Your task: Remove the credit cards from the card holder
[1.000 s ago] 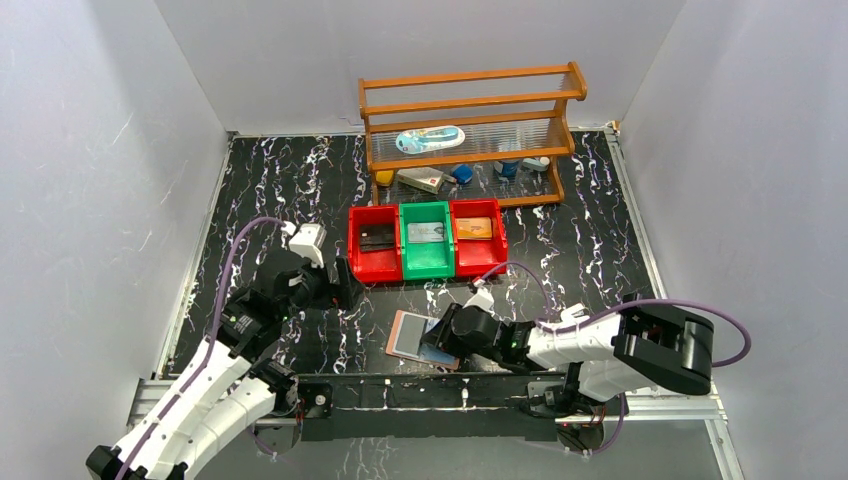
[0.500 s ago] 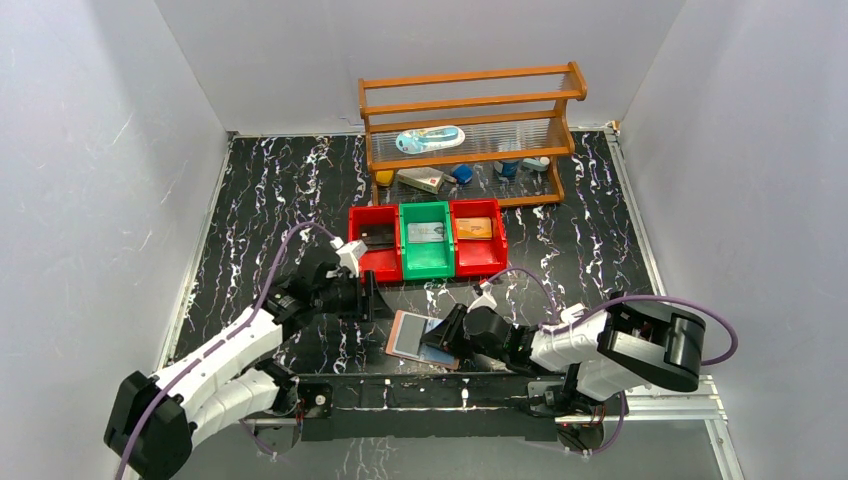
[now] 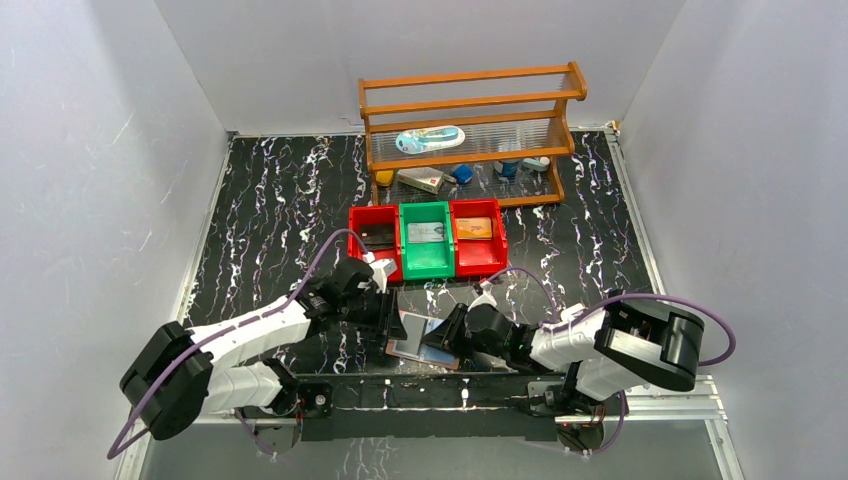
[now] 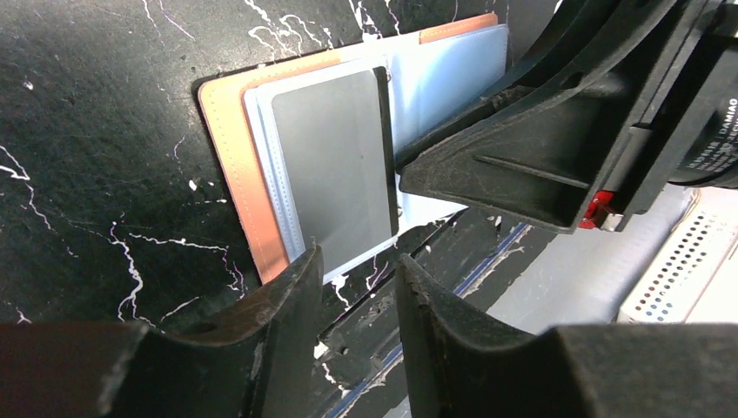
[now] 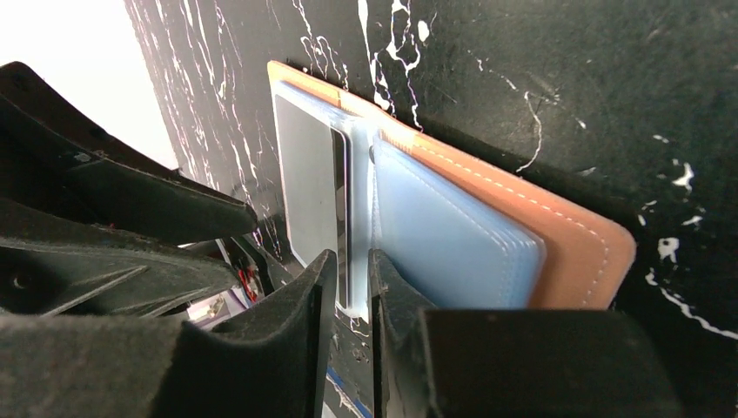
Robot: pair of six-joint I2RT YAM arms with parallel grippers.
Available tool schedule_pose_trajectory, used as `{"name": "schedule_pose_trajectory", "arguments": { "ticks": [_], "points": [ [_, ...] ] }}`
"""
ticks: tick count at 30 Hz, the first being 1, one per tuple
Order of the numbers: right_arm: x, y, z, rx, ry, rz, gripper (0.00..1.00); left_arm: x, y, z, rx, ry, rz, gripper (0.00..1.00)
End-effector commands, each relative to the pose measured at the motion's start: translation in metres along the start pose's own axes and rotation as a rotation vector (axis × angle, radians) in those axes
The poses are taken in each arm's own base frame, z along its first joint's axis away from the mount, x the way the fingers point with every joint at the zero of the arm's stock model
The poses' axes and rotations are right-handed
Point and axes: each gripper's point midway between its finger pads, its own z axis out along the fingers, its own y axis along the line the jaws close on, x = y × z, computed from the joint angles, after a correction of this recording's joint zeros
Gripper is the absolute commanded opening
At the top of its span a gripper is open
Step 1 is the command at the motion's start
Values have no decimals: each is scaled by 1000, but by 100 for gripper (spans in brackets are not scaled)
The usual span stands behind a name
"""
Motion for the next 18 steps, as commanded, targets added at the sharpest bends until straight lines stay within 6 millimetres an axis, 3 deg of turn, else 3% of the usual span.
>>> {"name": "schedule_pose_trajectory", "arguments": {
  "ticks": [1, 14, 18],
  "points": [
    [0, -20, 1, 61, 13, -25, 29, 0, -2, 5, 4, -7, 30, 34],
    [3, -9, 13, 24, 72, -25, 25, 17, 15, 16, -42, 32, 32, 29],
    [4, -11, 16, 40, 78, -37, 22, 21, 16, 17, -38, 43, 36, 23]
  ]
}}
